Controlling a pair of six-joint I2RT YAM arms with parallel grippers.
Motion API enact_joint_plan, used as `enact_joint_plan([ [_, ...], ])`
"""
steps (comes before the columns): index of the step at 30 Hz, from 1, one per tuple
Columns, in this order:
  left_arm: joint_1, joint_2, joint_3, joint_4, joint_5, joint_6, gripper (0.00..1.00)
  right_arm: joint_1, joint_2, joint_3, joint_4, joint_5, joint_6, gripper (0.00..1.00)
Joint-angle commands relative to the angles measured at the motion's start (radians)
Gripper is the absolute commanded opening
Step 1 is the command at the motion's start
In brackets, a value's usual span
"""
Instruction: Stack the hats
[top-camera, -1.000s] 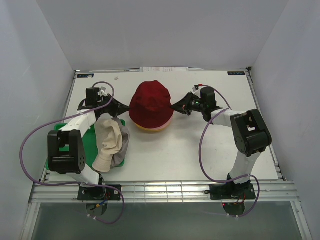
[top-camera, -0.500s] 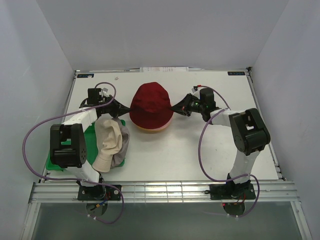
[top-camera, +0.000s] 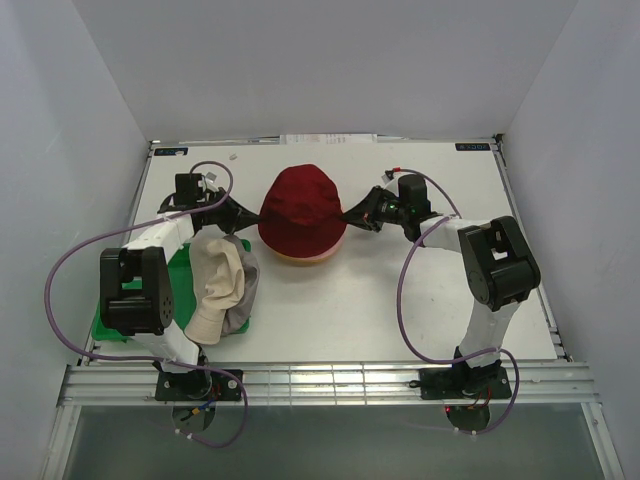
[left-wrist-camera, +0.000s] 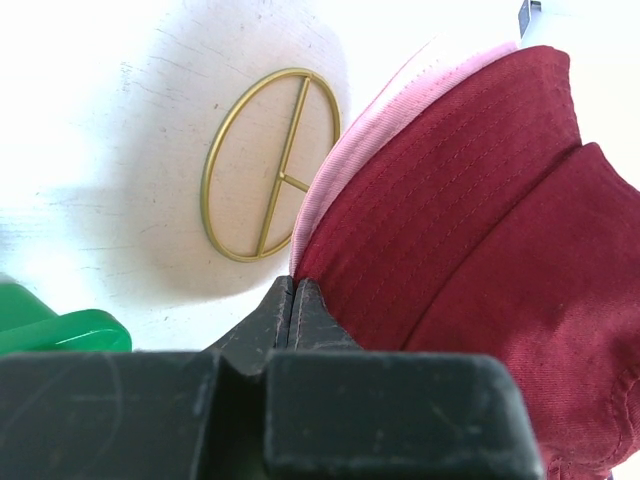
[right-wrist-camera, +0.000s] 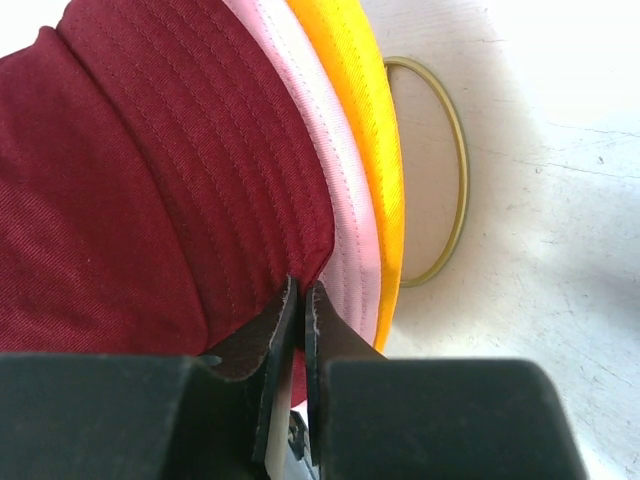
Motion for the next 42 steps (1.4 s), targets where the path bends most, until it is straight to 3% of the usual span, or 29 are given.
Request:
enact_joint_plan([
  [1,0.019,0.013,0.019,-0.069,-0.114,0.068,0.00,-0.002,0.022,-0.006,-0.153,0.032,-0.086,0.09],
  [4,0.021,0.009,0.044,-0.096,-0.106,0.091,0.00,-0.002,0.012,0.026,-0.174,0.033,-0.092,0.14],
  [9,0.019,-0.016,0.085,-0.127,-0.112,0.131,0.32,-0.002,-0.006,0.060,-0.209,0.033,-0.100,0.21],
  [12,0.019,-0.028,0.110,-0.149,-0.117,0.150,0.44,-0.002,-0.021,0.074,-0.219,0.033,-0.103,0.28],
  [19,0.021,-0.067,0.191,-0.189,-0.125,0.183,0.60,-0.002,-0.060,0.103,-0.252,0.030,-0.109,0.39],
  [25,0.022,-0.120,0.289,-0.279,-0.196,0.237,0.66,-0.014,-0.104,0.117,-0.291,0.030,-0.115,0.44],
  [33,0.024,-0.264,0.364,-0.431,-0.428,0.306,0.68,-0.062,-0.175,0.060,-0.305,0.009,-0.135,0.57],
  [42,0.024,-0.497,0.254,-0.587,-0.556,0.300,0.69,-0.060,-0.279,-0.024,-0.298,-0.011,-0.165,0.57],
])
